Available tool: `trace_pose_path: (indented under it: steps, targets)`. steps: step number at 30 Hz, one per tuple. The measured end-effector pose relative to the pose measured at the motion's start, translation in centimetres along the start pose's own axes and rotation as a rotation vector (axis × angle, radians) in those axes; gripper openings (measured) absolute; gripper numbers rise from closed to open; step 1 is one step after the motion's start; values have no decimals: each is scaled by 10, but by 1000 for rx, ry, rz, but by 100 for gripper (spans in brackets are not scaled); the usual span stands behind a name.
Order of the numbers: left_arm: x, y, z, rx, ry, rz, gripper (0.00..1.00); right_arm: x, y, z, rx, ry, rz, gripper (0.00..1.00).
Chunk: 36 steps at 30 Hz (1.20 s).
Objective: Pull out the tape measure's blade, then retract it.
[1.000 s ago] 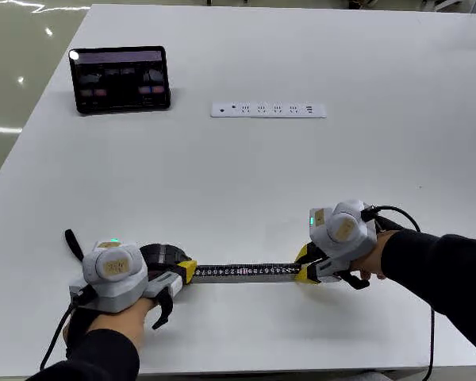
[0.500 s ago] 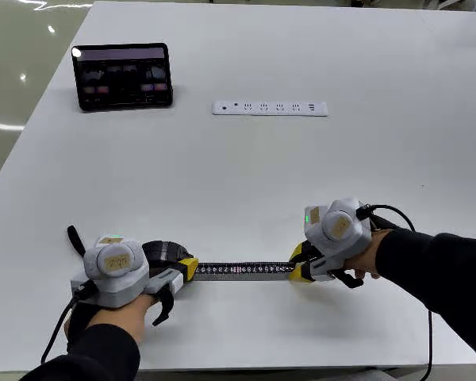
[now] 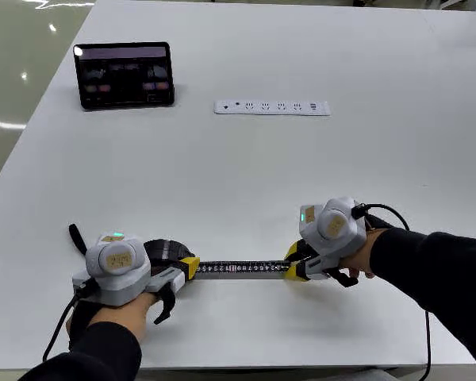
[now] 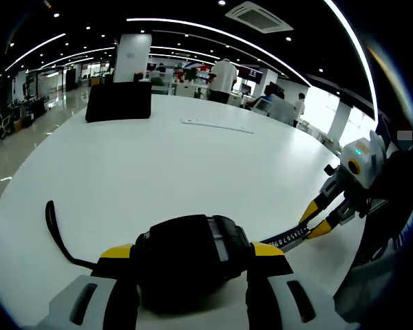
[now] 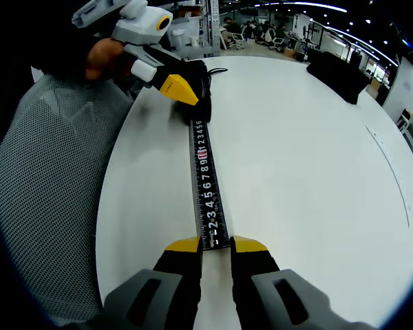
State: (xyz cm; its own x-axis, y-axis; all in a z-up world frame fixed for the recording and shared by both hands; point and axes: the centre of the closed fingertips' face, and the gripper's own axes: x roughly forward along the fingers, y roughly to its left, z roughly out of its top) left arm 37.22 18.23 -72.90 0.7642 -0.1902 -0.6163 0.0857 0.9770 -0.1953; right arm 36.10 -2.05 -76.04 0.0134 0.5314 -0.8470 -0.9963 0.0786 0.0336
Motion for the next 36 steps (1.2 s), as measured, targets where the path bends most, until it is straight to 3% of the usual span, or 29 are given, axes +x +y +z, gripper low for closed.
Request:
trace_pose_path:
  steps: [36]
  targets:
    - [-1,0,-1,-2,13,-4,58,13,4,20,3,-15,4,12]
